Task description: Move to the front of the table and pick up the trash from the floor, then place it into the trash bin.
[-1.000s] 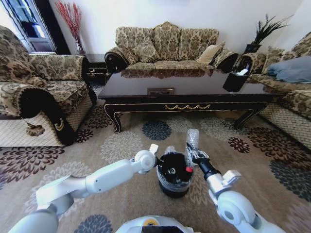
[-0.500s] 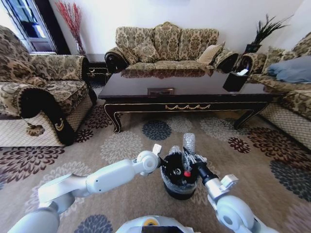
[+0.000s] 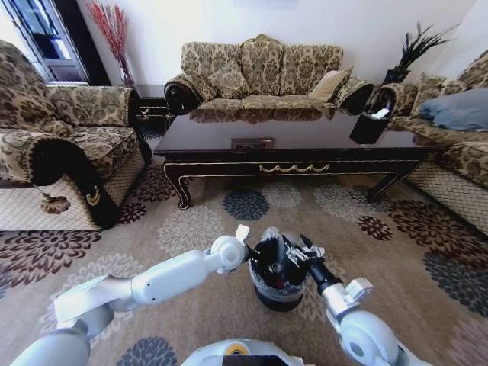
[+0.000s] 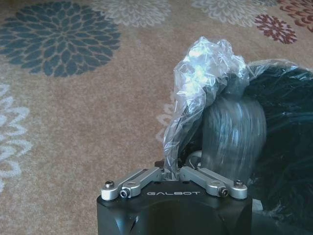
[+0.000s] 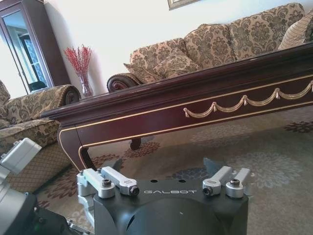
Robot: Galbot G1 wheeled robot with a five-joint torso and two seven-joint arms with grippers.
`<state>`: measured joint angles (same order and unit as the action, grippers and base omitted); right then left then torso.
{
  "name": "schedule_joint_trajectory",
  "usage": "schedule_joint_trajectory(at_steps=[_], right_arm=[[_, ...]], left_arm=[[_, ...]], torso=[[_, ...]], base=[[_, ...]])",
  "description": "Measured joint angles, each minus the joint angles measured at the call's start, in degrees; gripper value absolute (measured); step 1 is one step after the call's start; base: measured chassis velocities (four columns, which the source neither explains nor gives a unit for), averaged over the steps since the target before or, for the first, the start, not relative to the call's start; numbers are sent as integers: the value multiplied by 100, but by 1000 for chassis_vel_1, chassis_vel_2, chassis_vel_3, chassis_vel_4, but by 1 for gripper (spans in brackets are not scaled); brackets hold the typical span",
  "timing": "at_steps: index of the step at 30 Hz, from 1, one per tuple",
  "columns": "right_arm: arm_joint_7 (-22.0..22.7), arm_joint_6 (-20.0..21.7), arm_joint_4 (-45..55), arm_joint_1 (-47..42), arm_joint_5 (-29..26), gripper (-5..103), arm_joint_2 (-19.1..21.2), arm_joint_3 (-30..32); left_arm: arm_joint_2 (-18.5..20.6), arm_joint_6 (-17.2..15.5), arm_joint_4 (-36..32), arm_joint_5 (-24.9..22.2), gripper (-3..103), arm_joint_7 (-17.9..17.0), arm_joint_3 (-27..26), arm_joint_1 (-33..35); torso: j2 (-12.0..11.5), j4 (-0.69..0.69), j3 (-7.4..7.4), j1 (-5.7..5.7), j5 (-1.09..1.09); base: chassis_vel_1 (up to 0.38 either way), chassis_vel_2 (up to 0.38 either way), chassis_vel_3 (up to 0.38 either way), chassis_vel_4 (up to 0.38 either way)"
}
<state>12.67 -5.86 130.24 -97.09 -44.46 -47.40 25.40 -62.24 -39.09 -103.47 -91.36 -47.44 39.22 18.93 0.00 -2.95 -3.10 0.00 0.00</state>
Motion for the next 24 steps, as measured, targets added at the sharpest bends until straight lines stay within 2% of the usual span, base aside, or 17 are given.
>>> schedule_joint_trajectory(at_steps=[2, 4, 12, 24], right_arm=[[-1, 4, -34, 48, -2, 99, 9, -2], [7, 9, -110, 185, -9, 100, 48, -4], [126, -109, -651, 806, -295, 100, 176, 46], [105, 81, -1878, 1578, -616, 100, 308, -160]], left_arm=[[42, -18, 8, -1, 0, 4, -78, 48], [107, -37, 50, 7, 0, 17, -204, 140], [533, -92, 13, 76, 0, 141, -674, 427], [1104, -140, -43, 246, 0, 369, -1567, 1200]], torso=[[0, 0, 0, 0, 0], [0, -1, 0, 0, 0], [0, 1, 0, 0, 0], [0, 0, -1, 0, -1]], base=[[0, 0, 0, 0], [0, 0, 0, 0], [0, 0, 0, 0], [0, 0, 0, 0]])
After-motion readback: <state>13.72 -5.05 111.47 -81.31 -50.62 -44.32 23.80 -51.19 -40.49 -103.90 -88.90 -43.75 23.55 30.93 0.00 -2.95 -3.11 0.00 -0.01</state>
